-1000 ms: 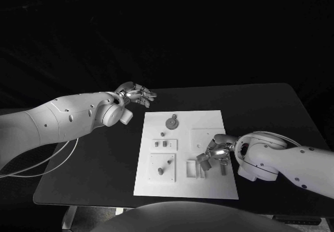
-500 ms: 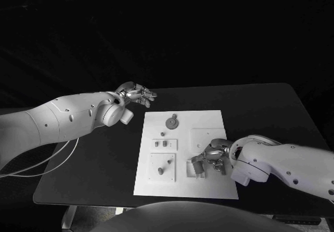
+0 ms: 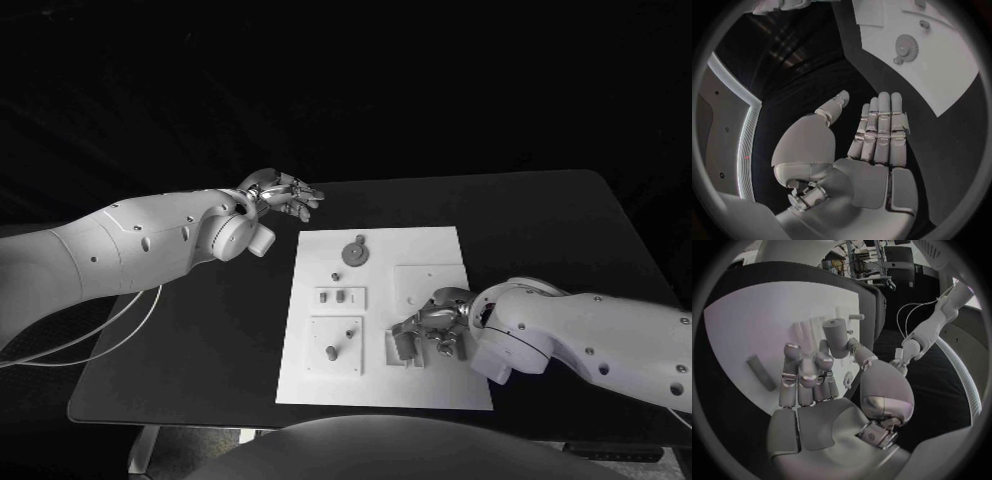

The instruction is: Assemble the parts on the task board

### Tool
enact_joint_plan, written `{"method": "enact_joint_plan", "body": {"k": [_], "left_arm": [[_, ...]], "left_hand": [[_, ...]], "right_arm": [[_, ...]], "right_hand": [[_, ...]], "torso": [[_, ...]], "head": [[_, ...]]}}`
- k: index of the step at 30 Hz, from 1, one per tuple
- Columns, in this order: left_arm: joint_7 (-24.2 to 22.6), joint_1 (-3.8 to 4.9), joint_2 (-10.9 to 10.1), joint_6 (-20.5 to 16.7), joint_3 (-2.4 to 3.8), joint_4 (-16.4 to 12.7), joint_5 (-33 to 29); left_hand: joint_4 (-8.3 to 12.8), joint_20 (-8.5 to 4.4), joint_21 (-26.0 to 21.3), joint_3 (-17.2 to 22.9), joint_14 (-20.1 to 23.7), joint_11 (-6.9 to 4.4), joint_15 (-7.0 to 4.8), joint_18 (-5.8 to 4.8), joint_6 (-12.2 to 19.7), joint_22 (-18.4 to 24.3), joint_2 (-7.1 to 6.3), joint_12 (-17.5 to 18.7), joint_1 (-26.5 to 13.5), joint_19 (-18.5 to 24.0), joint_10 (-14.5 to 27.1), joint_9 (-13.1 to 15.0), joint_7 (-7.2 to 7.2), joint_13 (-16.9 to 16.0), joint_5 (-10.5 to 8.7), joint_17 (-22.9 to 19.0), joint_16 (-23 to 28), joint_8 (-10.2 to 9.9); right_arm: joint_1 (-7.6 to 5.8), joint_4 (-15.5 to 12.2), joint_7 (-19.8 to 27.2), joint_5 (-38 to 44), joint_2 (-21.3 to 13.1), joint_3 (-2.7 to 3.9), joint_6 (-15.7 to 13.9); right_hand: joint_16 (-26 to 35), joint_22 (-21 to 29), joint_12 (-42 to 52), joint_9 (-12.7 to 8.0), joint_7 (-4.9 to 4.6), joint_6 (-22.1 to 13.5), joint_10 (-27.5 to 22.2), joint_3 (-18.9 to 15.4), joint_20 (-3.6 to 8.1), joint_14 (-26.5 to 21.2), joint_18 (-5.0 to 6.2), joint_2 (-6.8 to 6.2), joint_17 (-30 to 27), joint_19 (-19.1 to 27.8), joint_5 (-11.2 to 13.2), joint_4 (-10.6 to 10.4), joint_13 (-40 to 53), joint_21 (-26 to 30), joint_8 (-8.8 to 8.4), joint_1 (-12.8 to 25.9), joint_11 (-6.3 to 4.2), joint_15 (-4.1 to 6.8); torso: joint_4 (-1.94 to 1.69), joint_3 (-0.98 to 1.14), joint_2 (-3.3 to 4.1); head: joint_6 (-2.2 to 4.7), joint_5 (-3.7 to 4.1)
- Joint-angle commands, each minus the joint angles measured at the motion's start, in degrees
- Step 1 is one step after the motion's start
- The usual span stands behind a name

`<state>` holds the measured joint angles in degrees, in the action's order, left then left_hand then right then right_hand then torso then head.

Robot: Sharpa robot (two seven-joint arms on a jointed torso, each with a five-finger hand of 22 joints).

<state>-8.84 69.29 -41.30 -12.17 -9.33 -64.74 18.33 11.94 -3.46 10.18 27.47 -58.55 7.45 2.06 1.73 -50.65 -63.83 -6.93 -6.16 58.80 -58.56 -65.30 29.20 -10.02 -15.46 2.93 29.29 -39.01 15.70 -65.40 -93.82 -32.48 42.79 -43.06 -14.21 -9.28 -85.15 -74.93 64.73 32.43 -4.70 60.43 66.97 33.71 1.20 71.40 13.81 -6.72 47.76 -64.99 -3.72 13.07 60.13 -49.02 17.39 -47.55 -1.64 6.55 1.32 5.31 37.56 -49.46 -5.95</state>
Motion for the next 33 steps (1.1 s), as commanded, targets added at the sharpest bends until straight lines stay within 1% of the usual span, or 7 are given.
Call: {"method": "enact_joint_plan", "body": {"k": [1,9,14,17,23,27,33], "left_arm": [[-0.2,0.05,0.04,0.17,0.03,-0.2,-0.13],[-0.09,0.06,-0.01,0.23,0.03,-0.29,-0.13],[0.06,0.06,-0.1,0.16,0.02,-0.33,-0.13],[0.15,0.07,-0.13,0.14,0.01,-0.36,-0.12],[0.25,0.07,-0.14,0.23,0.01,-0.39,-0.08],[0.27,0.07,-0.05,0.26,0.01,-0.43,-0.02],[0.32,0.07,-0.11,0.22,0.01,-0.4,0.0]], "left_hand": [[-0.29,-0.04,-0.24,0.04,-0.36,-0.13,0.1,0.73,0.4,-0.1,-0.25,-0.27,-0.42,-0.01,0.33,-0.1,0.18,0.07,-0.02,0.07,0.35,0.19],[-0.3,-0.03,-0.25,0.05,-0.36,-0.13,0.1,0.73,0.38,-0.11,-0.26,-0.28,-0.41,0.0,0.34,-0.1,0.19,0.07,-0.02,0.11,0.39,0.21],[-0.3,-0.03,-0.26,0.06,-0.36,-0.13,0.1,0.73,0.37,-0.13,-0.28,-0.28,-0.41,0.0,0.34,-0.11,0.19,0.08,-0.02,0.14,0.41,0.22],[-0.3,-0.03,-0.27,0.06,-0.36,-0.12,0.1,0.73,0.37,-0.13,-0.29,-0.29,-0.41,0.0,0.35,-0.11,0.19,0.09,-0.02,0.15,0.42,0.23],[-0.3,-0.03,-0.28,0.06,-0.36,-0.12,0.11,0.73,0.36,-0.14,-0.32,-0.29,-0.41,0.0,0.36,-0.11,0.19,0.09,-0.02,0.18,0.44,0.24],[-0.31,-0.03,-0.29,0.06,-0.35,-0.12,0.11,0.73,0.36,-0.15,-0.33,-0.29,-0.41,0.01,0.37,-0.11,0.19,0.1,-0.02,0.19,0.46,0.24],[-0.32,-0.02,-0.3,0.07,-0.34,-0.11,0.12,0.73,0.36,-0.16,-0.33,-0.28,-0.42,0.02,0.38,-0.12,0.2,0.11,-0.02,0.22,0.48,0.25]], "right_arm": [[0.03,-0.05,-0.66,-0.88,0.19,-0.01,1.57],[0.1,0.74,-1.01,3.14,0.49,-0.01,3.57],[0.74,1.12,-0.87,4.65,0.97,-0.01,3.96],[0.78,1.37,-0.97,4.95,1.14,0.0,4.32],[0.78,1.48,-0.95,5.02,1.33,0.0,4.34],[0.82,1.86,-0.88,5.22,1.59,0.0,4.26],[0.91,2.02,-0.71,5.37,1.84,0.0,4.41]], "right_hand": [[0.4,-1.01,-0.22,-0.06,-0.07,0.27,0.39,0.5,-0.08,0.23,1.19,0.33,0.06,-0.28,-0.28,0.34,0.0,0.33,-0.1,0.52,0.11,0.26],[0.52,-1.03,-0.38,-0.25,-0.2,0.0,0.02,0.71,-0.17,-0.07,1.19,-0.27,0.15,-0.05,-0.31,-0.4,0.1,0.47,-0.42,1.68,0.24,0.25],[0.57,-1.04,-0.43,-0.32,-0.28,-0.13,-0.19,0.99,-0.21,-0.24,1.19,-0.47,0.2,0.07,-0.31,-0.95,0.18,0.53,-0.55,2.06,0.31,0.25],[0.6,-1.05,-0.43,-0.35,-0.3,-0.17,-0.27,1.09,-0.23,-0.3,1.19,-0.56,0.22,0.11,-0.3,-1.19,0.22,0.54,-0.59,2.23,0.33,0.24],[0.64,-1.07,-0.43,-0.39,-0.35,-0.23,-0.44,1.3,-0.28,-0.44,1.19,-0.99,0.29,0.2,-0.29,-1.96,0.33,0.57,-0.68,2.78,0.37,0.23],[0.66,-1.07,-0.42,-0.42,-0.36,-0.28,-0.56,1.7,-0.28,-0.53,1.19,-1.66,0.36,0.26,-0.3,-3.15,0.44,0.59,-0.75,3.38,0.4,0.22],[0.72,-1.08,-0.44,-0.39,-0.39,-0.38,-0.73,2.7,-0.21,-0.63,1.19,-3.45,0.47,0.28,-0.29,-5.78,0.59,0.56,-0.83,4.07,0.43,0.23]], "torso": [[-0.05,-0.01,-0.02],[-0.01,-0.09,0.02],[-0.07,0.03,0.01],[-0.06,0.08,0.0],[0.06,0.07,0.0],[0.06,0.09,0.0],[-0.01,0.06,0.01]], "head": [[-0.07,0.02],[-0.39,-0.15],[-0.51,-0.41],[-0.54,-0.53],[-0.54,-0.6],[-0.54,-0.62],[-0.54,-0.65]]}}
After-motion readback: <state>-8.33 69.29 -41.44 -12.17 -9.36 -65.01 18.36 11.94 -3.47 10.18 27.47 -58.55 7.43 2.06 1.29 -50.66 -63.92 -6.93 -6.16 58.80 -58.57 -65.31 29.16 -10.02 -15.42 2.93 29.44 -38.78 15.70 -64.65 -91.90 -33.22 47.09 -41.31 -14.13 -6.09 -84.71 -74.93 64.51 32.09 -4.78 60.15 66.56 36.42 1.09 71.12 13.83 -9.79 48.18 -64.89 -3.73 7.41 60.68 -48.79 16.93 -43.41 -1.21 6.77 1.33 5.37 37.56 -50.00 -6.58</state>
